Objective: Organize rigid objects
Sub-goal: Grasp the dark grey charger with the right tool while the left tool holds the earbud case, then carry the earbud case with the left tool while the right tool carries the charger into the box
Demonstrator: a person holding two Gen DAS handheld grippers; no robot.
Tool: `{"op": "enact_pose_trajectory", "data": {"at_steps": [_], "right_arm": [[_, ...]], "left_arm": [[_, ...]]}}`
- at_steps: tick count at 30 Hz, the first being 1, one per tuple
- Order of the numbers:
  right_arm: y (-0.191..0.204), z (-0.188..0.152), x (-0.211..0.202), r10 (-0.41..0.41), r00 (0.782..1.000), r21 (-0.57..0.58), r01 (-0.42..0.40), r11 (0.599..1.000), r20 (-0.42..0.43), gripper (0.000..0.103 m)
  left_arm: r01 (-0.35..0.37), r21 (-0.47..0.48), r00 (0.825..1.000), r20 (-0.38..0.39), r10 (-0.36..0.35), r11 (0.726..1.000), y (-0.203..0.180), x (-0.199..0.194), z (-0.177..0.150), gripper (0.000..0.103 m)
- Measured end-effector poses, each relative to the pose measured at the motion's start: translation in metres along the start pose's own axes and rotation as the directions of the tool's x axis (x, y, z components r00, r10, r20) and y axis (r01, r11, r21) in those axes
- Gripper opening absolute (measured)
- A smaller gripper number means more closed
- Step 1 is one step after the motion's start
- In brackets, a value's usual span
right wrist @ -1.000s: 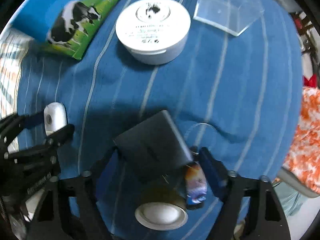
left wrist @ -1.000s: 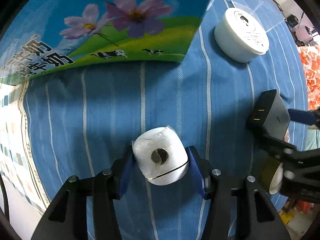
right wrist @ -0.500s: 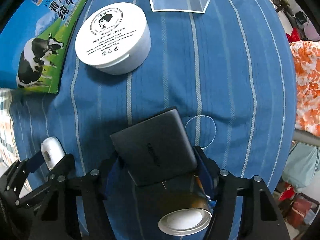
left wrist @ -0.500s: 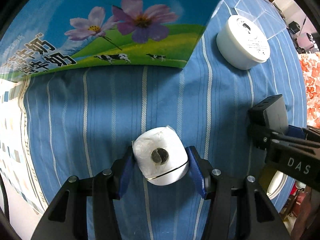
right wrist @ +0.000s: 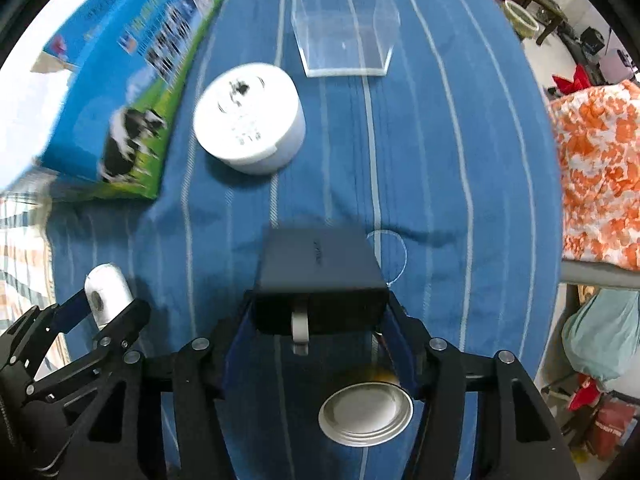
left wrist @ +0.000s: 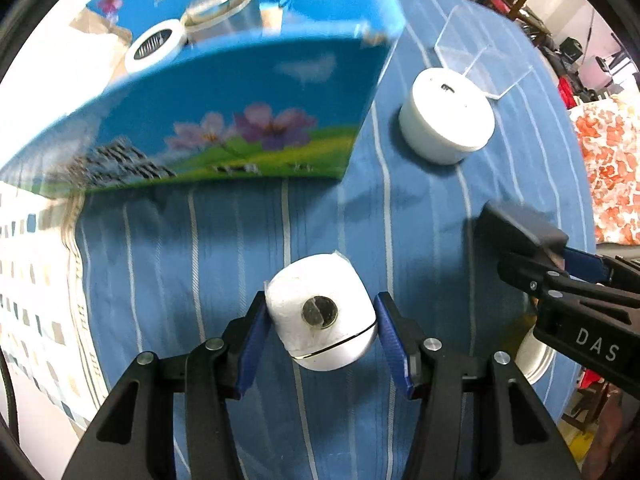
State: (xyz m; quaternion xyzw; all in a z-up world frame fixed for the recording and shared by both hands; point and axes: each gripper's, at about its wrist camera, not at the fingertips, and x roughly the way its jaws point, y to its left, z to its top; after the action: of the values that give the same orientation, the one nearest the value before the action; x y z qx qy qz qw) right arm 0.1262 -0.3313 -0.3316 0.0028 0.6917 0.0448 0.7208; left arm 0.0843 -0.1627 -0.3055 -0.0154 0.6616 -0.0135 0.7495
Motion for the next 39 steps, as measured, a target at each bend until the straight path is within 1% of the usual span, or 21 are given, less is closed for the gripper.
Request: {"op": "enact_pose_trajectory", "data": {"at_steps": [2,5,6,10,11,13,15,16,17,19,20,22,25,29,34,37,39], "right_arm": [[-0.001,-0.001,-0.011,0.019,1.000,0.006,-0.019,1.000,0.006,0.061],[-0.004,-0.002,-0.031,0.018,0.999,-0.003,-0.018,1.000,0.037,0.061],[-0.010,-0.001,-0.035,0.026,0.999,0.001,-0.026,1.000,0.043,0.061],[-0.009,-0.002,-0.053,0.054,0.997,0.021,-0.056,0.998,0.064,0.061],[-0.018,0.003,-0.052,0.056,0.996,0.021,-0.058,0.998,0.068,0.061],[-0.021,0.003,-0.067,0.068,0.994,0.029,-0.070,0.997,0.086,0.061],[-0.019,0.001,-0.081,0.076,0.992,0.035,-0.080,0.996,0.104,0.061],[-0.017,0.001,-0.090,0.079,0.990,0.033,-0.083,0.996,0.117,0.061],[-0.012,0.008,-0.086,0.080,0.988,0.036,-0.086,0.996,0.129,0.061],[-0.008,0.014,-0.098,0.091,0.985,0.034,-0.097,0.995,0.150,0.061],[-0.004,0.018,-0.099,0.096,0.983,0.035,-0.103,0.994,0.160,0.061],[0.006,0.022,-0.121,0.110,0.975,0.023,-0.116,0.993,0.191,0.061],[0.023,0.030,-0.141,0.128,0.966,0.002,-0.132,0.991,0.226,0.061],[0.058,0.045,-0.170,0.165,0.949,-0.034,-0.161,0.986,0.267,0.061],[0.099,0.068,-0.172,0.206,0.938,-0.036,-0.204,0.978,0.280,0.061],[0.125,0.085,-0.162,0.215,0.938,-0.031,-0.215,0.976,0.271,0.061],[0.144,0.101,-0.144,0.216,0.942,-0.020,-0.218,0.976,0.255,0.061]], "left_arm": [[0.005,0.008,1.000,0.020,-0.005,1.000,0.002,-0.011,0.002,0.049],[0.013,0.019,0.999,0.053,-0.014,1.000,0.005,-0.029,0.007,0.049],[0.018,0.023,0.998,0.064,-0.019,1.000,0.006,-0.035,0.008,0.049],[0.036,0.033,0.995,0.093,-0.039,0.999,0.014,-0.051,0.014,0.049],[0.041,0.035,0.994,0.100,-0.045,0.999,0.016,-0.056,0.015,0.049],[0.051,0.036,0.992,0.110,-0.055,0.998,0.018,-0.064,0.017,0.049],[0.062,0.039,0.990,0.123,-0.066,0.997,0.018,-0.073,0.019,0.049],[0.068,0.040,0.989,0.125,-0.072,0.997,0.016,-0.070,0.021,0.049],[0.076,0.041,0.988,0.132,-0.081,0.996,0.018,-0.076,0.023,0.049],[0.084,0.046,0.985,0.146,-0.089,0.995,0.015,-0.084,0.026,0.049],[0.089,0.048,0.984,0.152,-0.096,0.995,0.016,-0.088,0.028,0.049],[0.103,0.053,0.980,0.168,-0.110,0.993,0.020,-0.100,0.033,0.049],[0.115,0.062,0.972,0.197,-0.126,0.991,0.028,-0.120,0.040,0.049],[0.114,0.078,0.964,0.234,-0.130,0.990,0.048,-0.146,0.054,0.049],[0.091,0.080,0.954,0.279,-0.110,0.993,0.087,-0.167,0.078,0.049],[0.060,0.070,0.953,0.293,-0.078,0.996,0.118,-0.169,0.096,0.049],[0.029,0.064,0.955,0.292,-0.046,0.998,0.142,-0.162,0.111,0.049]]}}
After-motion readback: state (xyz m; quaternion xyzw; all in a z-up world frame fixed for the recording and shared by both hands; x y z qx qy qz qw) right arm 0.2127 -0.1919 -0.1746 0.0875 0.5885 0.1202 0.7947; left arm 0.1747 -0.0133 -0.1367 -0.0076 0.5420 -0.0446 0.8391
